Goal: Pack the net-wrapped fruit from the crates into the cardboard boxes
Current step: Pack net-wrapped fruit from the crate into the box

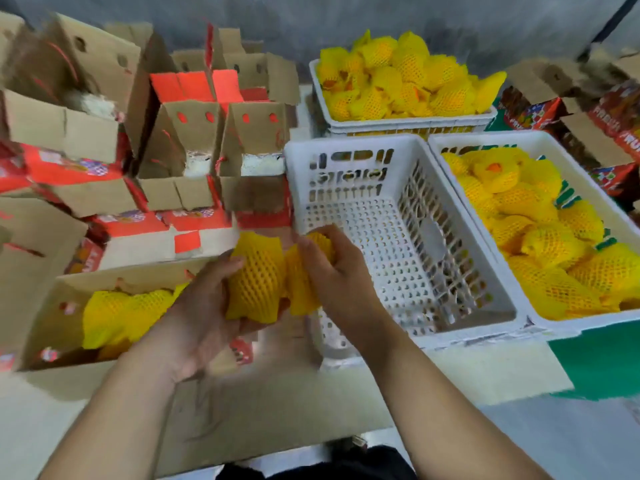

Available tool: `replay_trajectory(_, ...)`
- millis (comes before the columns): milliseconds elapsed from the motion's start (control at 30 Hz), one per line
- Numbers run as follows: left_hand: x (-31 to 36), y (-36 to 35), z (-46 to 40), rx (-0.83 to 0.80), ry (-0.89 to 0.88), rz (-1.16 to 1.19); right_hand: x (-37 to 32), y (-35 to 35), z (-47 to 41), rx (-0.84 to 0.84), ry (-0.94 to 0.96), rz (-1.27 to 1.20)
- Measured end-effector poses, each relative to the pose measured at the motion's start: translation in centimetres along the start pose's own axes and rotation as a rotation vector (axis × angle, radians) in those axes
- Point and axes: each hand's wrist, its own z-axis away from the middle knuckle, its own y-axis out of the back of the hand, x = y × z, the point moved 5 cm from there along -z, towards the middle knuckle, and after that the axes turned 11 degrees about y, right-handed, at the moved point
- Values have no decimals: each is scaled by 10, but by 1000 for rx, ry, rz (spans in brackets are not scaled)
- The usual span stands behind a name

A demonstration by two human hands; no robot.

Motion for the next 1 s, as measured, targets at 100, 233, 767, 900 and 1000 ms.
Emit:
replay_trajectory(100,17,87,38,138,3,-78,-16,-95,16,-59,-20,-20)
replay_trajectory(233,38,185,72,232,-148,-496,-21,-196,27,-133,-112,41)
replay_trajectory(767,24,250,-4,464,183,-1546,34,-275,13,-611,-420,481)
replay_trajectory(900,30,256,-5,419,186,-1569,30,-278,16,-911,-369,729)
replay_trajectory(1000,32,257,-6,377,169,-1507,34,-282,19,-975,-387,787)
